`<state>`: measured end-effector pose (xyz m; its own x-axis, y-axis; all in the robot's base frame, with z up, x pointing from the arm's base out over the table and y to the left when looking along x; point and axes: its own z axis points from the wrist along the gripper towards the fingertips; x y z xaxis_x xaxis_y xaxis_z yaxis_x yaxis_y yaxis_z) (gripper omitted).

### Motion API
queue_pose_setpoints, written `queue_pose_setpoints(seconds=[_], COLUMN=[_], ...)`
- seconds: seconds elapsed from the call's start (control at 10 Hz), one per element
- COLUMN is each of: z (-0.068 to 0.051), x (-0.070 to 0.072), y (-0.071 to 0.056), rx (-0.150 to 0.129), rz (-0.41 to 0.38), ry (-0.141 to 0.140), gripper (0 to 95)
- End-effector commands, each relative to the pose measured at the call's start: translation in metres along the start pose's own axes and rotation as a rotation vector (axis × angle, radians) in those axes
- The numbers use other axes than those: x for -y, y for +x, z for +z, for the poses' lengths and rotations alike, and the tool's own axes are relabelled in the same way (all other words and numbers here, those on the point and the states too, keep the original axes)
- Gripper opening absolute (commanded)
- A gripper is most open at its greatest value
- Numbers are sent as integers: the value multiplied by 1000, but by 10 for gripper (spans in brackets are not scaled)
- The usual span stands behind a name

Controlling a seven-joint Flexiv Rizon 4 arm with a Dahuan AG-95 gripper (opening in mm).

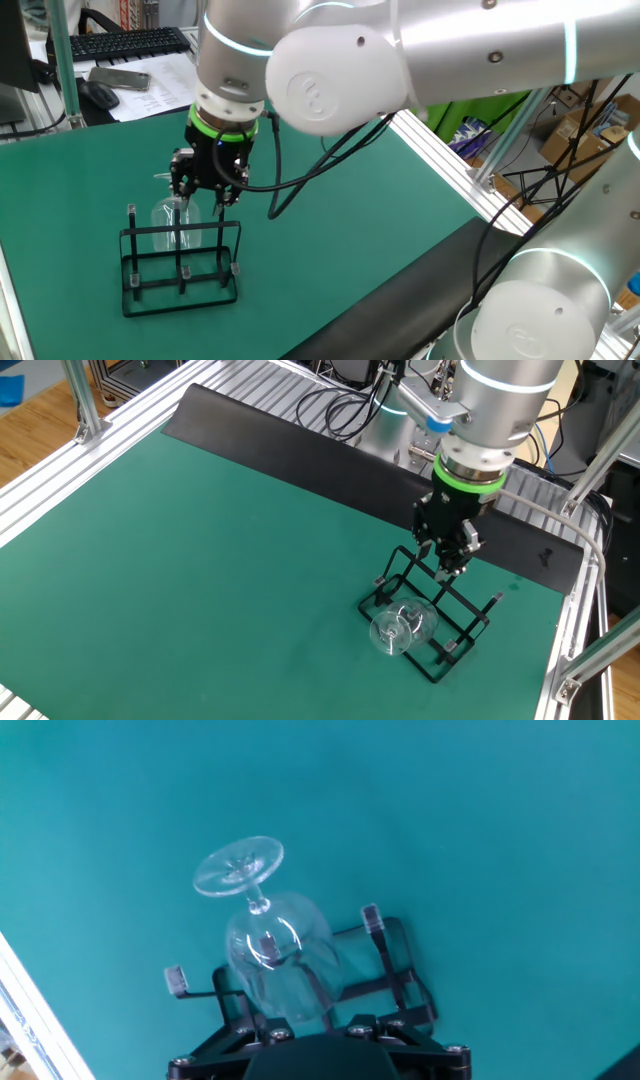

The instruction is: Take the cup off the cup rack

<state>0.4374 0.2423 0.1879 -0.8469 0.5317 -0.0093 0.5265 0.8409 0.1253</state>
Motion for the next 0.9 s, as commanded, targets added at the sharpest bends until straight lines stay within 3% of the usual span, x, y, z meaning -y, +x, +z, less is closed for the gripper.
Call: queue_pose_setpoints(seconds=[0.1, 0.5, 0.9], z=[0, 4, 4], x=[1, -2, -3], y=[0, -9, -8], rx=[6, 5, -18], rz=[-5, -13, -16], ry=[-5, -3, 14], gripper=[380, 380, 380])
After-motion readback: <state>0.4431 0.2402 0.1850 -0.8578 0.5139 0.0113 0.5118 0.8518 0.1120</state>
